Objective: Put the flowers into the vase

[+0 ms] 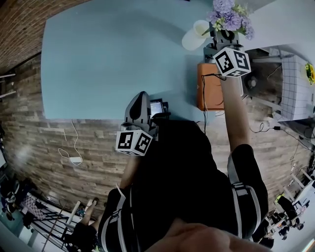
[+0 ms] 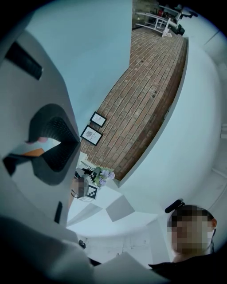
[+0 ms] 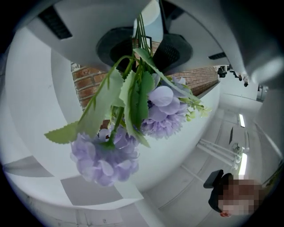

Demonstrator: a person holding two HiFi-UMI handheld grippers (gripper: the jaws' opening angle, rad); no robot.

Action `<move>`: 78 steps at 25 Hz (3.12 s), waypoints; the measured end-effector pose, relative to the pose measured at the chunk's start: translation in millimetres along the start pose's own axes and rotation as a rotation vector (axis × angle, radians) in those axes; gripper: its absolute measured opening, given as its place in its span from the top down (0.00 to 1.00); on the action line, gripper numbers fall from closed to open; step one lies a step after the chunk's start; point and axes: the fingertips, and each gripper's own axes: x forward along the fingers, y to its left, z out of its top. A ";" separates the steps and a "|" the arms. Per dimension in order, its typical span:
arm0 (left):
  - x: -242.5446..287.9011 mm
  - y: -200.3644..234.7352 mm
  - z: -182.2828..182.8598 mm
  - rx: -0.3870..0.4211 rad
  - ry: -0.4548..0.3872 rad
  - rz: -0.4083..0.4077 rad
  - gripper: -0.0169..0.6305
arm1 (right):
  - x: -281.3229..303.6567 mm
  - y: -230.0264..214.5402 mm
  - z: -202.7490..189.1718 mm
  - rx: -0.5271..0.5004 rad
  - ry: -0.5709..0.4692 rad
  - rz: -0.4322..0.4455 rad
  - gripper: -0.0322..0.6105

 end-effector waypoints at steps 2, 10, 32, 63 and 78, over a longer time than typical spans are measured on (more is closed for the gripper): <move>1.3 1.5 -2.6 0.001 0.009 0.005 0.93 | -0.5 -8.5 -13.7 0.002 0.026 -0.019 0.76; 0.8 3.2 -4.7 0.013 0.020 0.005 0.93 | -2.2 -16.8 -44.8 -0.037 0.096 -0.046 0.76; -3.1 4.9 -10.8 0.035 0.037 0.009 0.93 | -0.6 -13.0 -91.1 -0.307 0.311 -0.077 0.76; 7.7 3.0 -8.4 0.041 0.037 -0.040 0.93 | -12.1 -11.8 -109.0 -0.310 0.717 0.036 0.61; 14.2 -0.1 -5.1 0.049 0.055 -0.082 0.93 | -37.8 -15.1 -104.0 -0.167 0.858 0.130 0.60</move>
